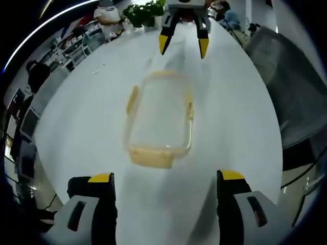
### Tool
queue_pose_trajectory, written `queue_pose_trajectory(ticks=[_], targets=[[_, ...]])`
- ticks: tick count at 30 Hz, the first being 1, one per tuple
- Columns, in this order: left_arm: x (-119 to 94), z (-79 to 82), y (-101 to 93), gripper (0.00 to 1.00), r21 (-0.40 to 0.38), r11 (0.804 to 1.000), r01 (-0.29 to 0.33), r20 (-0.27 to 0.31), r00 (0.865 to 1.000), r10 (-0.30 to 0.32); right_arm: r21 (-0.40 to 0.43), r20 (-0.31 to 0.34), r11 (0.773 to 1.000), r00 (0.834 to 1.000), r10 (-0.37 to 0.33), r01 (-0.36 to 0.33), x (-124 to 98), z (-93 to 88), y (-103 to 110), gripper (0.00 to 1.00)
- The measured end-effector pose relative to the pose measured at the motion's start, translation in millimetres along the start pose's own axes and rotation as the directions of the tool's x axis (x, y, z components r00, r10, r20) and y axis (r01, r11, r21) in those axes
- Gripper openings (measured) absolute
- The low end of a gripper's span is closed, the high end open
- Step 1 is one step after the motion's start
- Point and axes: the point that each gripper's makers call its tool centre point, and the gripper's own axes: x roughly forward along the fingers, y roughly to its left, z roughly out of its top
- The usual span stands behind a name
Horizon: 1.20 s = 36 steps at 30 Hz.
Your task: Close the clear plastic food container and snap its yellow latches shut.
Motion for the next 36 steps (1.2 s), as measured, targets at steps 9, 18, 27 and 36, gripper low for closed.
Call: queue_pose_trajectory(ticks=[9, 18, 27, 36], targets=[[7.5, 0.6, 11.4, 0.74, 0.049, 0.999, 0.004, -0.03, 1.0, -0.003, -0.051, -0.028, 0.999, 1.0, 0.004, -0.006, 11.4, -0.9, -13.6, 0.52], [14.7, 0.1, 16.2, 0.71, 0.098, 0.995, 0.033, -0.061, 0.998, -0.027, -0.094, -0.057, 0.996, 0.998, 0.003, -0.009, 23.6, 0.2, -26.2, 0.51], [18.5, 4.0, 17.8, 0.65, 0.071, 0.996, 0.061, -0.061, 0.997, -0.057, -0.132, -0.079, 0.99, 0.996, 0.031, -0.041, 30.6, 1.2, -27.4, 0.5], [24.0, 9.3, 19.7, 0.64, 0.046, 0.995, 0.085, -0.038, 0.996, -0.083, -0.114, -0.087, 0.991, 0.995, 0.056, -0.065, 36.6, -0.1, -31.1, 0.49]])
